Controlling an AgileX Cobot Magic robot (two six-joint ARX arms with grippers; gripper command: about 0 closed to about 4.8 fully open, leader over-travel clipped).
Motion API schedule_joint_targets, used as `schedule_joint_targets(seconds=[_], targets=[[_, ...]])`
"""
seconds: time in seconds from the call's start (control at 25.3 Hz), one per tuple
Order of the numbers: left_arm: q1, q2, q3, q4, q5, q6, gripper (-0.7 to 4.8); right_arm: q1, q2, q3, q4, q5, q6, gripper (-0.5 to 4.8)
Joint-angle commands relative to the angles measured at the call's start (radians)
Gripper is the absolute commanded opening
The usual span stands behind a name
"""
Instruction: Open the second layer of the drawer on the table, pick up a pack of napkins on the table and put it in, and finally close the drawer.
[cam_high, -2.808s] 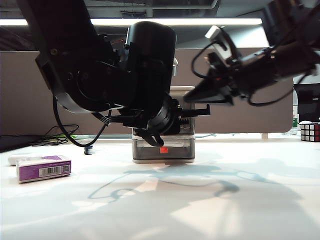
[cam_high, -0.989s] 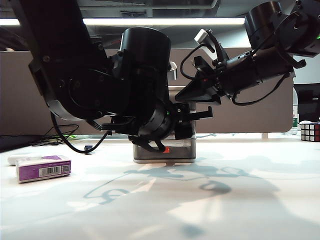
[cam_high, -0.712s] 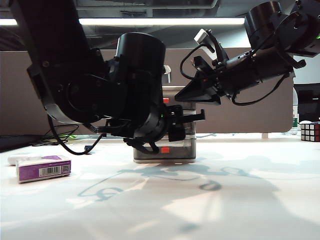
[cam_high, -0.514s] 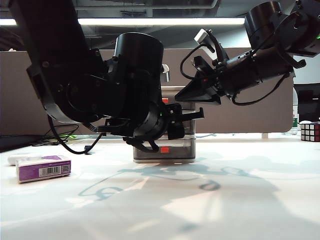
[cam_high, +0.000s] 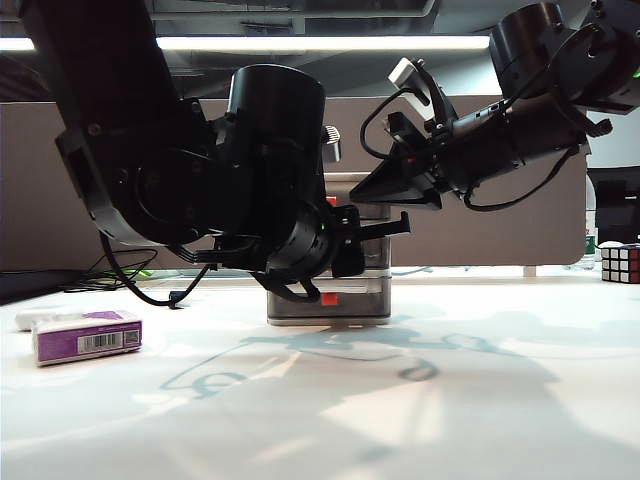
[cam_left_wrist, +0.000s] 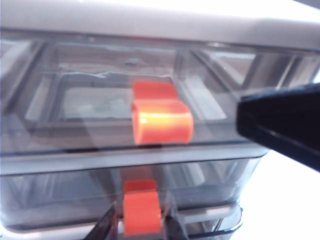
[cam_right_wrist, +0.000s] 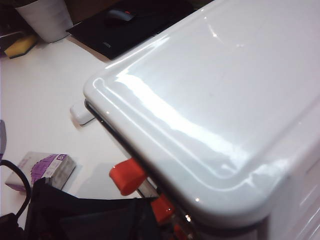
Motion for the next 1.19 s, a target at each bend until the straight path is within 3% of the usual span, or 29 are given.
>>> schedule_joint_targets(seconds=[0.04, 0.55, 0.71, 1.19], targets=[[0.000, -0.001, 0.003, 0.019, 0.006, 0.000, 0.11, 0.002, -0.003, 0.006, 0.016, -0.002, -0.002, -0.04], [-0.025, -0.003, 0.000, 0.007, 0.002, 0.002, -0.06, 0.002, -0.003, 0.006, 0.028, 0.010, -0.002, -0.04], [-0.072, -0.009, -0.003, -0.007, -0.053, 0.036, -0.06, 0.002, -0.003, 0.006, 0.033, 0.028, -0.002, -0.04], [-0.098, -0.157, -0.208, -0.011, -0.092, -0.010, -0.06, 0.002, -0.003, 0.006, 0.036, 0.035, 0.006, -0.04]])
